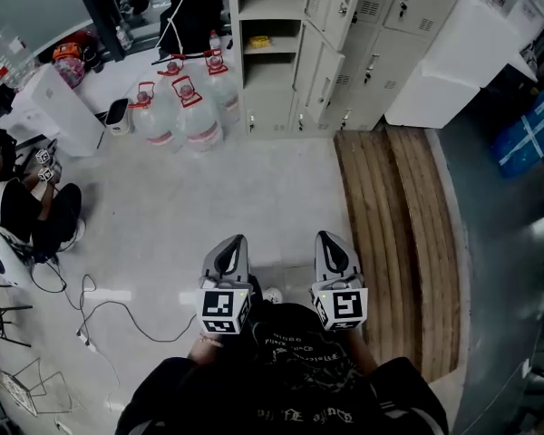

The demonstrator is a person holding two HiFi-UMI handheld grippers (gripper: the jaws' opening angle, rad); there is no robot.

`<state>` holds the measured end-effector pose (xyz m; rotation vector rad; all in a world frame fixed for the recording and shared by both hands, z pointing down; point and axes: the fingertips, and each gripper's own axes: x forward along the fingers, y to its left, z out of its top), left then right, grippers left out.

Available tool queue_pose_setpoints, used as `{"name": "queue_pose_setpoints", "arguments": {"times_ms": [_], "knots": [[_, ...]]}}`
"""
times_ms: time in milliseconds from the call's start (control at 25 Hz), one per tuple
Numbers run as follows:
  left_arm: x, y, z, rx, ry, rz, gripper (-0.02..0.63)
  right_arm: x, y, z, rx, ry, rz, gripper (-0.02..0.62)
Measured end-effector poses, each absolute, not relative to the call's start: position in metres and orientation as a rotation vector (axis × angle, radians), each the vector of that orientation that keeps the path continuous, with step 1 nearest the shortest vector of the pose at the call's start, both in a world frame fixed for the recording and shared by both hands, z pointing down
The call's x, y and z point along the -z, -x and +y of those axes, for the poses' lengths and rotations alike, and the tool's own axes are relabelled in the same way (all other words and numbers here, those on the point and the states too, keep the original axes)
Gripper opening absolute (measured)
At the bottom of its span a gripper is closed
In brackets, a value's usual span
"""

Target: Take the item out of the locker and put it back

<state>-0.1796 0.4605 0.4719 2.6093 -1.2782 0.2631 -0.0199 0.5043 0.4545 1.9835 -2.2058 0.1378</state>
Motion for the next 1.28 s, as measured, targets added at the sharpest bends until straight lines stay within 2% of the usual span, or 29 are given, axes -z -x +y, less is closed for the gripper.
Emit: {"name": "queue_pose_setpoints", "arguments": {"times_ms": [360,840,1280], "knots": [[-0.484,0.162,0.406,-0.249,-2.622,-1.209,0.006,-0.467,0.016,0.459,-0.215,-1.982,-2.198,0.006],[-0.467,0.131,0.266,-0.267,-2.720,-1.121,0.006,-0.467,-0.008,0.328,-0.285,-2.009,-2.183,0.006],[-0.477,0.140,0.173,-0.292,-2.727,-1.029,0.006,-0.473,0.008,0.237,-0.311,-2.056,-2.144,0.006]]}}
